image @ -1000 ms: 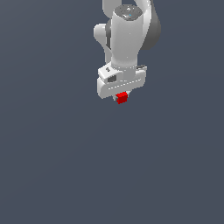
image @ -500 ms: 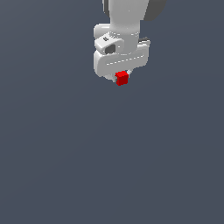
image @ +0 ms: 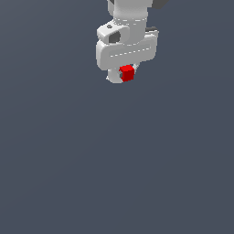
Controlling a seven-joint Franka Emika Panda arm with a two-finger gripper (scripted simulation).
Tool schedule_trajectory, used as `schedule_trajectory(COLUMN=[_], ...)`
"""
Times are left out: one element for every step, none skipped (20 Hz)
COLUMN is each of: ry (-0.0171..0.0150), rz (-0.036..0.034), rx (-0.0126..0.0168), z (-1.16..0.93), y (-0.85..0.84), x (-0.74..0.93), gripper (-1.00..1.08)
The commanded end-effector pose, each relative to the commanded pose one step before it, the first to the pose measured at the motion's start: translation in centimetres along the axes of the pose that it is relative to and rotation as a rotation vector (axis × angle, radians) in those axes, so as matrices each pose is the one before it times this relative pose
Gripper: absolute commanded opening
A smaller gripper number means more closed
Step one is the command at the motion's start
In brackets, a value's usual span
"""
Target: Pick up the red cube and move it to a goal position.
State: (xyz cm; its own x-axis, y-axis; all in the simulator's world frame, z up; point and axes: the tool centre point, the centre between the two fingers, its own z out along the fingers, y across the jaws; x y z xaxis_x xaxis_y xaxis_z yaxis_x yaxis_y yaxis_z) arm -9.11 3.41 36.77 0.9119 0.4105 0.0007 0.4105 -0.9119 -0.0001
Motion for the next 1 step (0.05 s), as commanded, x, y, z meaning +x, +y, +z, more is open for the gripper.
schedule_trajectory(ry=[-0.00054], rz=[-0.00003], rx=[0.00023], z=[-0.037], y=[0.02], x=[0.028], gripper=[-1.0])
